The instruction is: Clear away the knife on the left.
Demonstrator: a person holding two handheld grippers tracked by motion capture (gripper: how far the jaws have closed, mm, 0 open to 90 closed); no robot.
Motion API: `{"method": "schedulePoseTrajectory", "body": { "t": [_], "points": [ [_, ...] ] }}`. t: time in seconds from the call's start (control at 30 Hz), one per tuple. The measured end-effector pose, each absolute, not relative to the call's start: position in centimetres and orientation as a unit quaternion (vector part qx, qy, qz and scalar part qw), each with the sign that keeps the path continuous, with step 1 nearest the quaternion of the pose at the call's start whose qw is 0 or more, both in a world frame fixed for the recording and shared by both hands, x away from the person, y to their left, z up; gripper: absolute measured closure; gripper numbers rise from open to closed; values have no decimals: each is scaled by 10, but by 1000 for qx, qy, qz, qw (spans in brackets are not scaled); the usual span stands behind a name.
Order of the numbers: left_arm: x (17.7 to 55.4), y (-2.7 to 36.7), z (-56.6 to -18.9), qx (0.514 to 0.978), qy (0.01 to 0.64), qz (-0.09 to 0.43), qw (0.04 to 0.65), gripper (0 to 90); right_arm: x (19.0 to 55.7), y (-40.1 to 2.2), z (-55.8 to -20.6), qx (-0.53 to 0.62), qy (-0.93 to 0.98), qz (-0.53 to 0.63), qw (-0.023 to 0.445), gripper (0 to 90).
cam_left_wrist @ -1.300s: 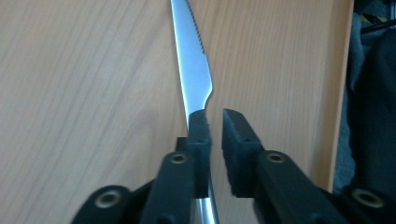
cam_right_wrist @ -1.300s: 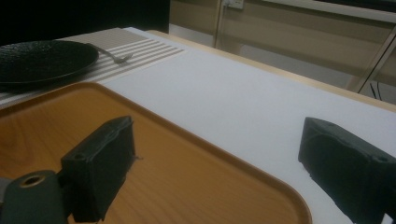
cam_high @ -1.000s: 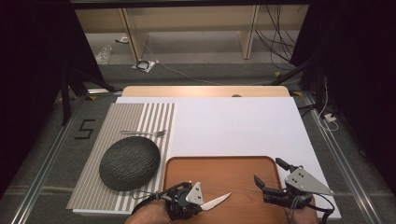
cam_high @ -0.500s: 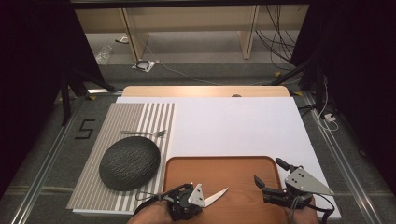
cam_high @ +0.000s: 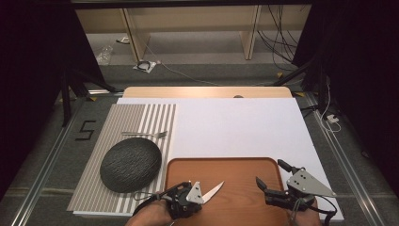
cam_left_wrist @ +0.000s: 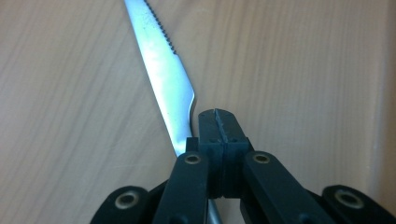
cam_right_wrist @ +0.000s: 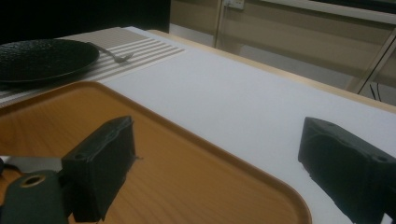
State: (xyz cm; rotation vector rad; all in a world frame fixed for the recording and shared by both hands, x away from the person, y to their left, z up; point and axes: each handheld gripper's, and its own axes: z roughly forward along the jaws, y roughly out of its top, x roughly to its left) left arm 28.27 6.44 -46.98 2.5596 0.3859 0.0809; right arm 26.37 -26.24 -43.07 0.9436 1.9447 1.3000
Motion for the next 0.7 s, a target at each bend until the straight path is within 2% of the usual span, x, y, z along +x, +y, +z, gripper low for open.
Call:
{"method": "schedulePoseTrajectory", "body": {
  "t": [0.7],
  "points": [
    [292, 71, -470, 948, 161, 43, 273, 898, 263, -265, -431, 358, 732, 493, 305, 120]
  ]
}}
